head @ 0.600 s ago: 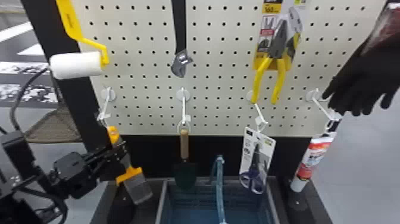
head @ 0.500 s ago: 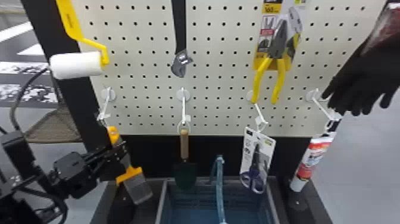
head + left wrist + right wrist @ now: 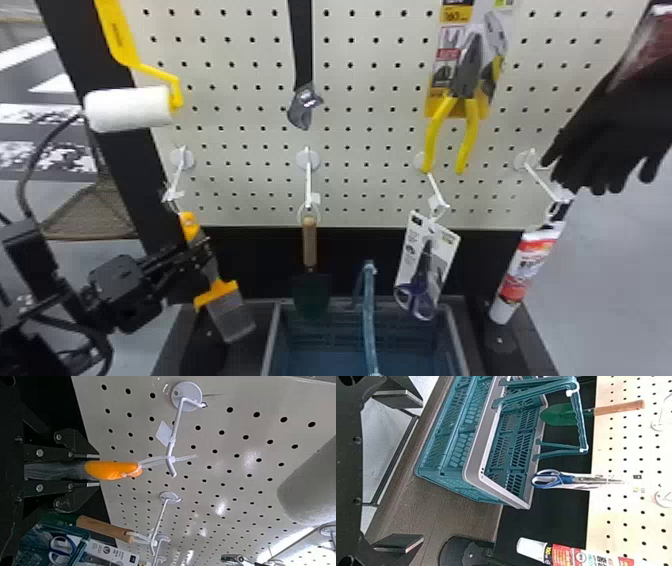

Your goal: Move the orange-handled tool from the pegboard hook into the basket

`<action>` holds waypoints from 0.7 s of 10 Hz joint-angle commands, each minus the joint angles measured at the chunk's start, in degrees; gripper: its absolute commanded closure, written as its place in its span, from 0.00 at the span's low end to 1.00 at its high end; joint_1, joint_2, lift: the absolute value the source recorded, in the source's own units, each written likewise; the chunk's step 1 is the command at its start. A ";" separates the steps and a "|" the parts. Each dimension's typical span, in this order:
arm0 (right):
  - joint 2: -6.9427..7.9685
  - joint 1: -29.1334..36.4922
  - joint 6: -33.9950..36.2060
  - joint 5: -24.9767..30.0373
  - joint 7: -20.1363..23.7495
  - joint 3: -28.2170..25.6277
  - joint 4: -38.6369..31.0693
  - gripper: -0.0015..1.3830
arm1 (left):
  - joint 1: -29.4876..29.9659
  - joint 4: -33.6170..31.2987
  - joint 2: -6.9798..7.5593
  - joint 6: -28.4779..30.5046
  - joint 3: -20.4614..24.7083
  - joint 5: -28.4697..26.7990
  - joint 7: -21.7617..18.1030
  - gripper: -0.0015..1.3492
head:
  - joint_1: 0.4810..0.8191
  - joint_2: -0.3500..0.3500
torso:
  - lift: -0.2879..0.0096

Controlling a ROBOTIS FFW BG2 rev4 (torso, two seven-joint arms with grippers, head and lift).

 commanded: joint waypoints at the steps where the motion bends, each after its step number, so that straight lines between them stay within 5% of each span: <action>1: 0.05 0.00 0.06 -0.01 0.00 0.00 0.07 0.08 | 0.09 0.00 -0.05 0.00 0.00 0.00 0.00 0.90 | 0.20 0.50 | 0.63; 7: 0.05 0.12 0.06 -0.01 0.00 0.00 0.21 0.08 | 2.55 -5.20 -1.55 0.71 1.41 0.97 0.08 0.90 | 0.20 0.50 | 0.63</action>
